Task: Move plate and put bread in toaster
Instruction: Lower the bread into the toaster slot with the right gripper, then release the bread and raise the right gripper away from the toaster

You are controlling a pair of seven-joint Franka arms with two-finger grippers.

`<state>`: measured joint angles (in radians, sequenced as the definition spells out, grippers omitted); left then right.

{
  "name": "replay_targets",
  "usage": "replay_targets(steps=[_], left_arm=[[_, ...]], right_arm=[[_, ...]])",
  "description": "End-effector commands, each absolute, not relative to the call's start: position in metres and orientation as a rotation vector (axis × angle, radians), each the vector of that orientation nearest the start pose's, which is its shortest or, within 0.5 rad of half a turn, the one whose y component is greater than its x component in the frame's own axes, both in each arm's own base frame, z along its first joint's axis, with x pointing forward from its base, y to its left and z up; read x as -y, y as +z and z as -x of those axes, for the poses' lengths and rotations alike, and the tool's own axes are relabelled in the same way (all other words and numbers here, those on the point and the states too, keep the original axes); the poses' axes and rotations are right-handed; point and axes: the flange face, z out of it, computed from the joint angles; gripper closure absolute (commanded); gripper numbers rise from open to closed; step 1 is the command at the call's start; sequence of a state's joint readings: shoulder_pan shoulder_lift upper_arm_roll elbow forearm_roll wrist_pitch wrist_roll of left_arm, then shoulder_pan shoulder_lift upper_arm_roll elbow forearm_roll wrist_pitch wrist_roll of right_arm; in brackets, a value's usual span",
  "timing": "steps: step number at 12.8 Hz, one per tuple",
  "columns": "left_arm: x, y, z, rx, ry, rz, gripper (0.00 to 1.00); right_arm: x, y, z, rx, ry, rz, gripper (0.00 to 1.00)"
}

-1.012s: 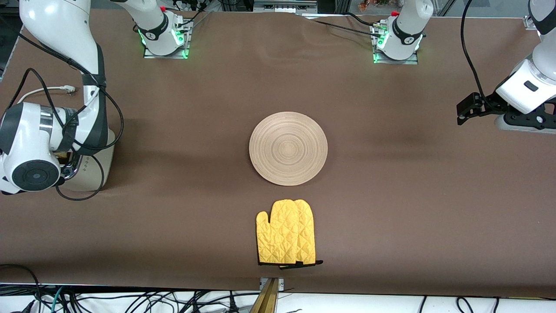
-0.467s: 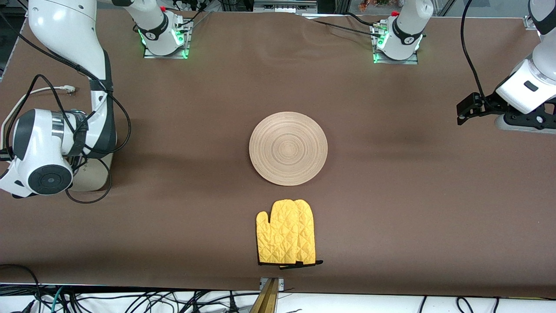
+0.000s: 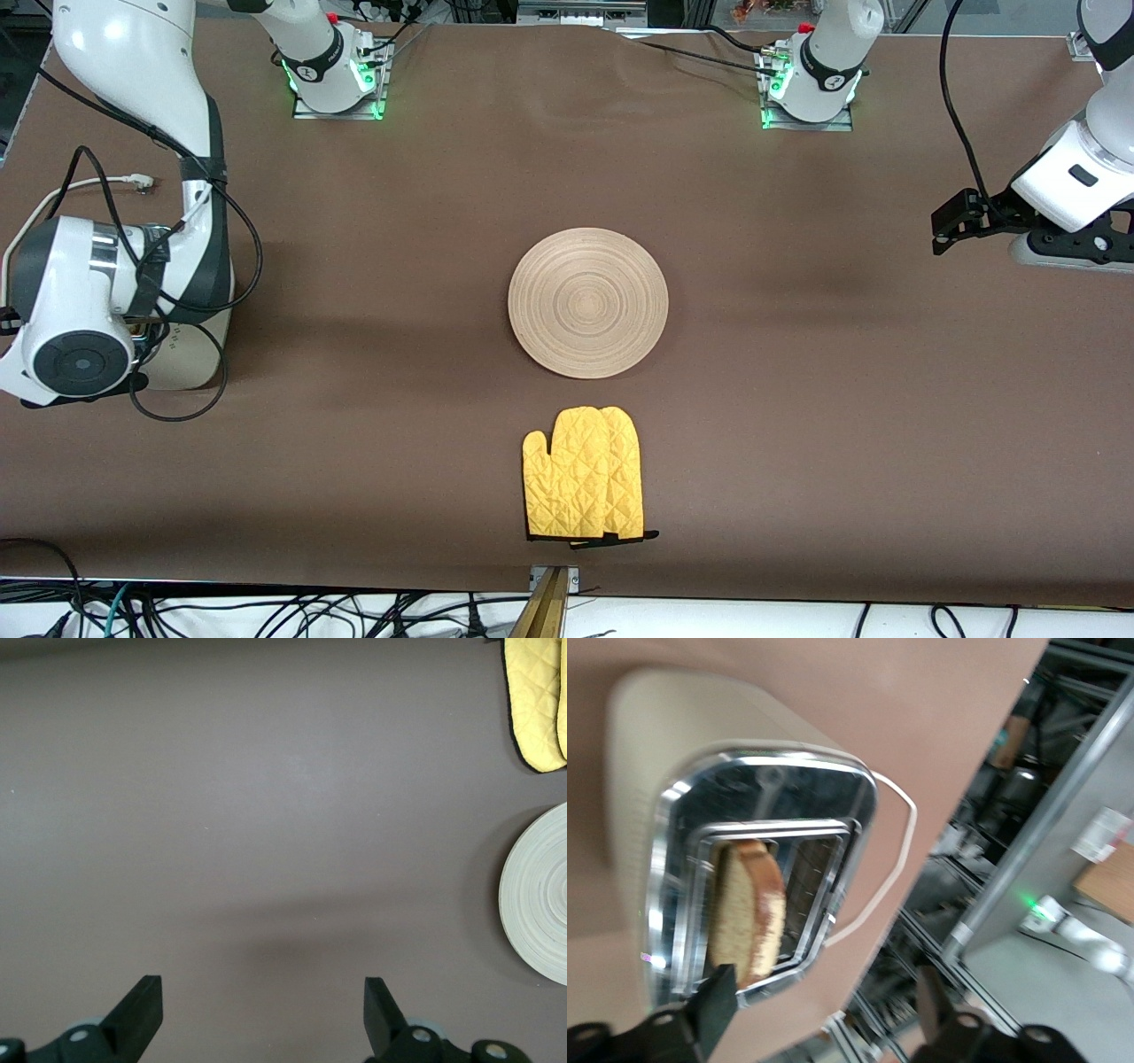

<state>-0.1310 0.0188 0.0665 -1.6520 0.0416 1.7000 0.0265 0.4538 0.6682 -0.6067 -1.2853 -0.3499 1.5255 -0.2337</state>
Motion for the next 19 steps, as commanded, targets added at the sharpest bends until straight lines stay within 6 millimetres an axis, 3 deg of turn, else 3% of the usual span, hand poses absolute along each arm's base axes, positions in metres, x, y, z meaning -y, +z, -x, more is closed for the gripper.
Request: replay_targets(steps=[1, 3, 5, 7, 9, 10, 11, 13, 16, 19], left_arm=[[0.032, 0.591, -0.570, -0.173, -0.041, 3.112, 0.00], [0.032, 0.591, -0.570, -0.173, -0.041, 3.112, 0.00], [0.032, 0.591, -0.570, -0.173, -0.041, 3.112, 0.00], [0.032, 0.591, -0.570, -0.173, -0.041, 3.112, 0.00], [0.032, 0.592, -0.570, -0.173, -0.043, 3.112, 0.00], [0.032, 0.591, -0.570, -0.173, -0.041, 3.112, 0.00], [0.032, 0.591, -0.570, -0.173, -0.041, 3.112, 0.00], [0.032, 0.591, -0.570, -0.173, -0.041, 3.112, 0.00], [0.032, 0.591, -0.570, -0.173, -0.041, 3.112, 0.00], [0.032, 0.591, -0.570, -0.173, -0.041, 3.112, 0.00]], right_arm=[[0.028, 0.470, -0.677, -0.161, -0.392, -2.699, 0.00], [0.010, 0.489, -0.672, -0.166, -0.316, -2.896, 0.00], [-0.022, 0.517, -0.665, -0.227, -0.233, -3.016, 0.00], [-0.044, 0.519, -0.664, -0.264, -0.209, -3.115, 0.00], [-0.072, 0.528, -0.659, -0.337, -0.187, -3.105, 0.00], [-0.079, 0.540, -0.654, -0.375, -0.147, -3.135, 0.00], [-0.071, 0.543, -0.650, -0.373, -0.128, -3.171, 0.00], [-0.059, 0.570, -0.643, -0.359, 0.034, -3.136, 0.00], [-0.042, 0.598, -0.615, -0.378, 0.130, -3.114, 0.00], [-0.030, 0.595, -0.586, -0.365, 0.050, -3.130, 0.00]])
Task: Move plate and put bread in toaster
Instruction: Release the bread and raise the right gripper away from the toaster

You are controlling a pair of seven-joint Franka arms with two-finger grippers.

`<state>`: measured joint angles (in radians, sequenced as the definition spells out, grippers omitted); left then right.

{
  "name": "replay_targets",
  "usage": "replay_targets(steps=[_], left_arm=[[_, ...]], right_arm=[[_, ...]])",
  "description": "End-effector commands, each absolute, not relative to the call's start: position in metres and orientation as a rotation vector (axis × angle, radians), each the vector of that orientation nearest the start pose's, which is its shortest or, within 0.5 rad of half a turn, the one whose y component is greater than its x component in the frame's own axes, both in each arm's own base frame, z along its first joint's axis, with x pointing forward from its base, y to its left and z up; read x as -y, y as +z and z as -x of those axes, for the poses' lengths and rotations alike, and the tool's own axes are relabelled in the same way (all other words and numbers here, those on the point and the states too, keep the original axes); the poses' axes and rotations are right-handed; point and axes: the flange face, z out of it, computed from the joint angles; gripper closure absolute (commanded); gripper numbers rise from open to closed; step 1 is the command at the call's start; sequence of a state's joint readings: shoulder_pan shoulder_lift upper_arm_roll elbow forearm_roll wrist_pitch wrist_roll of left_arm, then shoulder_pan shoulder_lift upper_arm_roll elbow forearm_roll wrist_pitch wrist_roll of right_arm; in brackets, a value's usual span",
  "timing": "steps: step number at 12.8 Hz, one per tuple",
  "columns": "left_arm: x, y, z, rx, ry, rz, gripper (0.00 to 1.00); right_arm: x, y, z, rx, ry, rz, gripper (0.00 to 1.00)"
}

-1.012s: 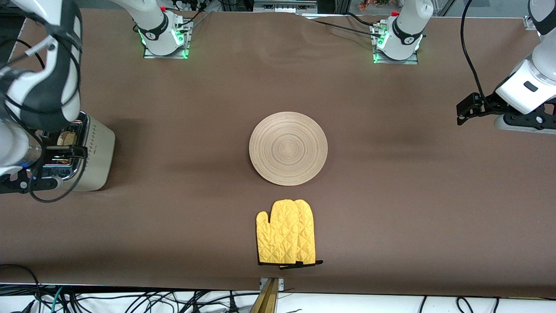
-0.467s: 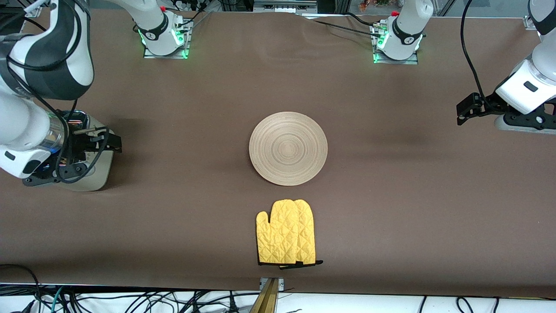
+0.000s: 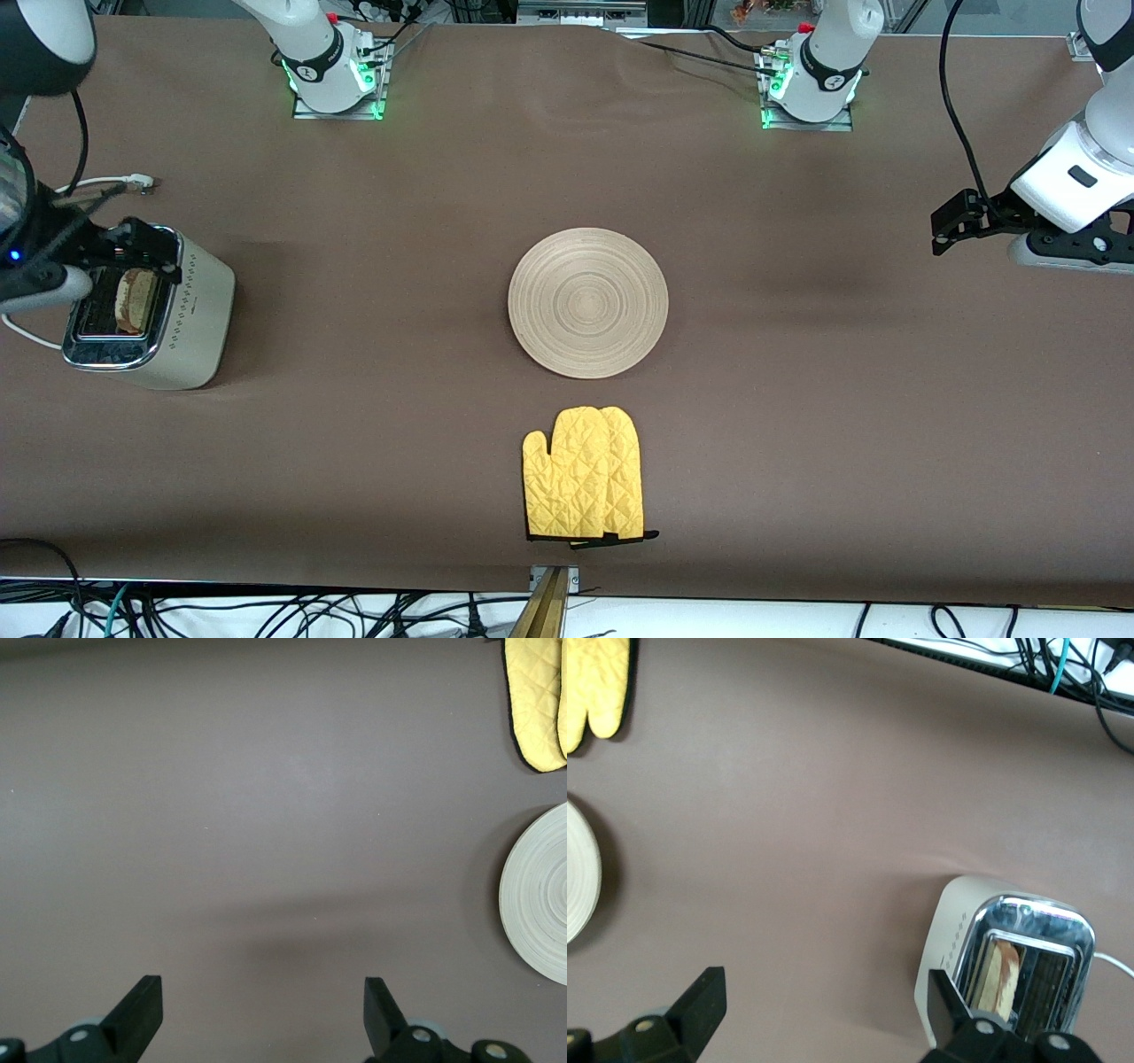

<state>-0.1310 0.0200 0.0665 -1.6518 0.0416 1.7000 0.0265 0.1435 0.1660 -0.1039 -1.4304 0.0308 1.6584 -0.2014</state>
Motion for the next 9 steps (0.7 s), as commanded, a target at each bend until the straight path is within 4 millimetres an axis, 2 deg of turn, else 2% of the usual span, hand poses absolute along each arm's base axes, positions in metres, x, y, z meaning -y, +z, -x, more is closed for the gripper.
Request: replay_targets(steps=[1, 6, 9], left_arm=[[0.032, 0.592, -0.570, -0.173, -0.043, 3.112, 0.00], [0.032, 0.592, -0.570, -0.173, -0.043, 3.112, 0.00], [0.032, 0.591, -0.570, -0.173, -0.041, 3.112, 0.00]], right_arm=[[-0.025, 0.590, -0.579, 0.355, -0.023, 3.109, 0.00], [-0.014, 0.579, -0.577, 0.335, 0.065, 3.125, 0.00], [-0.013, 0.583, -0.583, 0.347, 0.060, 3.138, 0.00]])
